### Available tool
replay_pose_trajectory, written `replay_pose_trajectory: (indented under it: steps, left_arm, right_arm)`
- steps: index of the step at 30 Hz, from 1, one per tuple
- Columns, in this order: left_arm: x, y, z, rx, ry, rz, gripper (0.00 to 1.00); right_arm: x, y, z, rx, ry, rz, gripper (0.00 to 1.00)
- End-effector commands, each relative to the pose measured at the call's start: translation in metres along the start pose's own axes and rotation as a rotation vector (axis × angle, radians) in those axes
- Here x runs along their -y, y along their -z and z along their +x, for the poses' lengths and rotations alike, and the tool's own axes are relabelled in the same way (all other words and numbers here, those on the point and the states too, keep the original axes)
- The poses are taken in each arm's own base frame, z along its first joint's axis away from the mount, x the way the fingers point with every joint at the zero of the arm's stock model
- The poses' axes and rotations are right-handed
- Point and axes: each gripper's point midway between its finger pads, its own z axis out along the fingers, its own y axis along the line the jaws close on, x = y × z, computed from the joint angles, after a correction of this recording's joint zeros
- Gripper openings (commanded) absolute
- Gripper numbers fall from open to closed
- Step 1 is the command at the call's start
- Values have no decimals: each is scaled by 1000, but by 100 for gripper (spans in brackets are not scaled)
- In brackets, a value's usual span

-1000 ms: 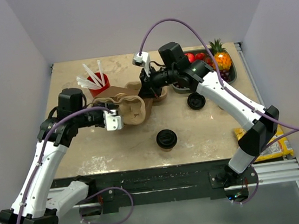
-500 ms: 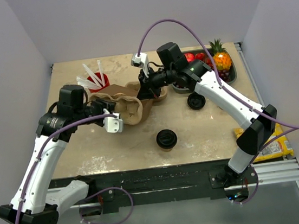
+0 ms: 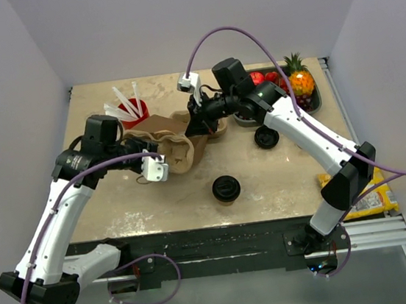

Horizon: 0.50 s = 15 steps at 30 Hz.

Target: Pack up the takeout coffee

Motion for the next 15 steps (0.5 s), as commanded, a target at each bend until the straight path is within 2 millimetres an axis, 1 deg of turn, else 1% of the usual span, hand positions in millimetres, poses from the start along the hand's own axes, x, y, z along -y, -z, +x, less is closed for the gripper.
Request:
replay_pose_trajectory:
  steps: [1,6,7,8,9,10,11,13,14,15]
  left_arm:
    - [1,-8,-13,68,-2,6,0]
    - [-1,-15,-14,76,-14,12,0]
    - [-11,-13,-20,81,-38,-37,0]
    - [-14,-12,-17,56,-53,-65,0]
    - [-10,-16,-13,46,-57,-68,0]
    - [-13,-13,-16,47,-99,-93,0]
    - [-10,-13,-17,52,-106,-91,0]
    - [-10,-12,-26,97,-86,-94,0]
    - [-10,-12,-36,147,-82,-92,0]
    - [-13,-10,-42,168,-78,-94,0]
  right_arm:
    - [-8,6,-11,25,20,-19,0]
    - [-7,4,-10,24,-9,-17,0]
    - [-6,3,-12,30,-12,-14,0]
    - [-6,3,-12,31,-16,-14,0]
    - [-7,3,-13,33,-16,-17,0]
    - [-6,3,-13,35,-18,-16,0]
    - [-5,2,-14,38,-21,-12,0]
    - [-5,1,-15,40,-26,-13,0]
    - [-4,1,-16,41,-27,-12,0]
    - [-4,1,-16,41,-27,-13,0]
